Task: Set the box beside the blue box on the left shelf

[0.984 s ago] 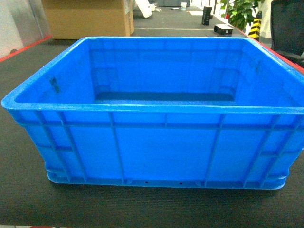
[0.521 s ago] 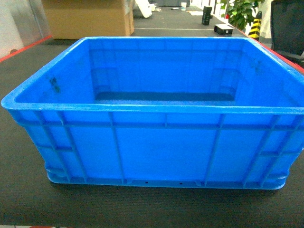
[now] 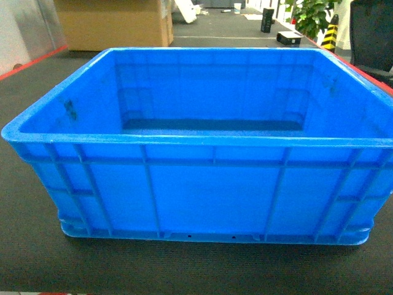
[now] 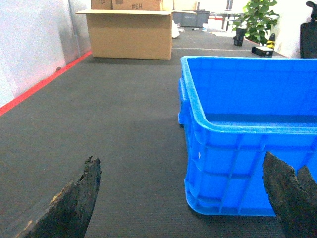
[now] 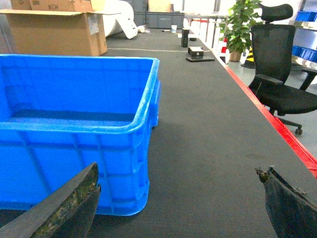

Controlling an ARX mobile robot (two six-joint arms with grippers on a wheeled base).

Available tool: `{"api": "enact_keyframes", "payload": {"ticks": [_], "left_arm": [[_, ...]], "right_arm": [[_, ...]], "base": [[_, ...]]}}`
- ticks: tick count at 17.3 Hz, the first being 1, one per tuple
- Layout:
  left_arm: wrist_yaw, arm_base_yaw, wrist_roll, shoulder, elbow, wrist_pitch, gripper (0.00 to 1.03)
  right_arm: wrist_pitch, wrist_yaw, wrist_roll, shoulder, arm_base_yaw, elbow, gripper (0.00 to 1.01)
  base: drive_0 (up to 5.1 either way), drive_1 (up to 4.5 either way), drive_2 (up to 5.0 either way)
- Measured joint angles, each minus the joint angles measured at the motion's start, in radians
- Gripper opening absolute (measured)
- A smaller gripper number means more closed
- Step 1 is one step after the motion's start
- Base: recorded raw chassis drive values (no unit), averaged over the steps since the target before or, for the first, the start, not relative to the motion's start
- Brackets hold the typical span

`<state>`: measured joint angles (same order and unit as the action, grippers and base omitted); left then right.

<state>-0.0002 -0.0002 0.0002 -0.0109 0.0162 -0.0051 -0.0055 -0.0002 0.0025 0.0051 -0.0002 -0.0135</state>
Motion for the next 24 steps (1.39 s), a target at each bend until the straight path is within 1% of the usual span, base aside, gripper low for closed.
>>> {"api": "enact_keyframes", "payload": {"ticks": [23, 24], "left_arm": [[0.000, 0.000, 0.000, 0.000, 0.000, 0.000, 0.98], [-0.125, -0.053, 0.005, -0.019, 0.010, -0.058, 0.98]], "right_arm": [[-0.001, 0.001, 0.000, 0.000, 0.000, 0.000, 0.98], [-0.090, 0.124, 0.013, 0.041, 0.056, -0.022, 0.98]], "base": [[0.0, 0.00, 0.0], [0.0, 0.00, 0.0]]}}
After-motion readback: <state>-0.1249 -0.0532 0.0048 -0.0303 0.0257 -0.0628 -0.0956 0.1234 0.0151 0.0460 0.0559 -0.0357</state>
